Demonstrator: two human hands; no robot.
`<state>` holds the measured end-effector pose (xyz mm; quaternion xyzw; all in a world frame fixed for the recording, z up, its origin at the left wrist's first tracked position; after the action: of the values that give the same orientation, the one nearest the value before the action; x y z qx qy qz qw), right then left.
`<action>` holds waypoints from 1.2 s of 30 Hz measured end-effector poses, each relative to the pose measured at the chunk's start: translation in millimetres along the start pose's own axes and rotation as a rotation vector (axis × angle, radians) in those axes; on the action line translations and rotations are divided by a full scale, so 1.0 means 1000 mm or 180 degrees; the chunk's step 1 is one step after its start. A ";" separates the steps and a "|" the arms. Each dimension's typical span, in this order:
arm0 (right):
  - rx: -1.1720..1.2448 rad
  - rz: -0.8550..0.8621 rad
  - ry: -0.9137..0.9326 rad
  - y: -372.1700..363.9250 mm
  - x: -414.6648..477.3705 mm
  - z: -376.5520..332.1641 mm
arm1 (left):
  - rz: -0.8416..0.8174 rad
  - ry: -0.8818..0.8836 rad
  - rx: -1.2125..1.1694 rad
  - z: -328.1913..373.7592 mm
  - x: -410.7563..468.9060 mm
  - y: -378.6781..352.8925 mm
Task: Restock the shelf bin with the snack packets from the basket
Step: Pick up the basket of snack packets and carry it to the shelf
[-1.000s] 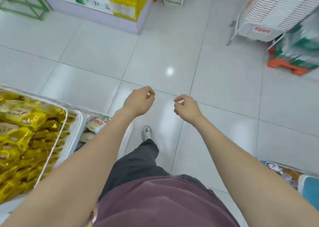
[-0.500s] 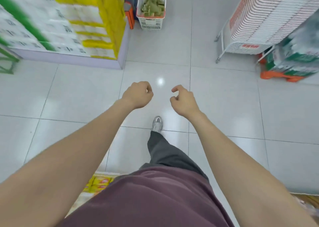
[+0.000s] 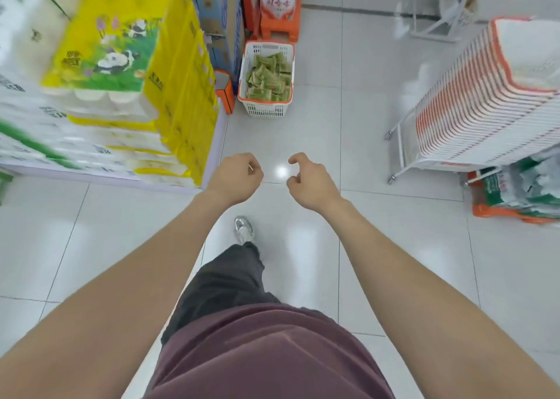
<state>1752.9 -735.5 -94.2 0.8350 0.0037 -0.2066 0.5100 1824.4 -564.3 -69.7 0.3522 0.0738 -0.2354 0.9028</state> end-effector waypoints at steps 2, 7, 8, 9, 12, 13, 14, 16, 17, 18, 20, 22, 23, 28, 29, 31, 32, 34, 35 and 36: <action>-0.0069 0.0022 0.0033 0.018 0.068 -0.005 | 0.0027 0.0006 -0.0004 0.002 0.069 0.015; -0.0121 0.0022 -0.0027 0.070 0.234 -0.018 | -0.0183 -0.0010 -0.0049 0.013 0.247 0.050; -0.0110 -0.0041 -0.0063 0.079 0.261 -0.018 | -0.0301 -0.0008 -0.0018 0.018 0.276 0.054; -0.0115 -0.0081 -0.0096 0.092 0.293 -0.020 | -0.0394 -0.0007 0.0038 0.026 0.312 0.060; -0.0109 -0.0140 -0.0076 0.117 0.358 -0.022 | -0.0526 -0.0083 0.0233 0.043 0.384 0.073; -0.0101 -0.0160 -0.0111 0.126 0.382 -0.020 | -0.0567 -0.0104 0.0269 0.051 0.410 0.078; -0.0091 -0.0178 -0.0142 0.133 0.405 -0.018 | -0.0625 -0.0115 0.0289 0.058 0.434 0.081; -0.0077 -0.0217 -0.0187 0.145 0.453 -0.010 | -0.0685 -0.0144 0.0374 0.067 0.485 0.088; -0.0071 -0.0233 -0.0201 0.150 0.479 -0.006 | -0.0682 -0.0166 0.0404 0.071 0.513 0.092; -0.0105 -0.0242 -0.0221 0.154 0.507 -0.001 | -0.0660 -0.0182 0.0412 0.074 0.541 0.095; -0.0287 -0.0288 -0.0288 0.159 0.567 0.011 | -0.0628 -0.0168 0.0358 0.076 0.597 0.100; -0.0526 -0.0331 -0.0326 0.163 0.627 0.020 | -0.0574 -0.0078 0.0299 0.072 0.652 0.104; -0.0595 -0.0401 -0.0322 0.164 0.656 0.022 | -0.0550 -0.0020 0.0283 0.068 0.678 0.105; -0.0641 -0.0831 -0.0204 0.145 0.780 0.030 | -0.0645 0.0314 0.0235 0.029 0.798 0.098; -0.0659 -0.0874 -0.0182 0.137 0.803 0.031 | -0.0656 0.0343 0.0244 0.019 0.822 0.095; -0.0658 -0.0932 -0.0162 0.119 0.849 0.037 | -0.0677 0.0395 0.0243 -0.007 0.870 0.083; -0.0636 -0.0950 -0.0179 0.107 0.873 0.043 | -0.0665 0.0449 0.0218 -0.025 0.893 0.074; -0.0581 -0.0932 -0.0273 0.075 0.923 0.061 | -0.0647 0.0516 0.0169 -0.063 0.940 0.052; -0.0579 -0.0909 -0.0343 0.056 0.947 0.072 | -0.0674 0.0533 0.0136 -0.085 0.963 0.038; -0.0578 -0.0907 -0.0415 0.035 0.970 0.084 | -0.0708 0.0561 0.0089 -0.110 0.984 0.023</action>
<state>2619.1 -1022.1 -436.4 0.7614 0.1075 -0.3292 0.5481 2703.4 -843.6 -431.7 0.3738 0.1880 -0.3032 0.8562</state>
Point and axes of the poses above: each hand's wrist, its own x-axis towards the middle knuckle, its own y-axis out of the back of the hand, z = x × y, the point moved 9 cm from there along x, towards the middle knuckle, and after that the axes turned 15 degrees about -x, right-handed, at the moved point
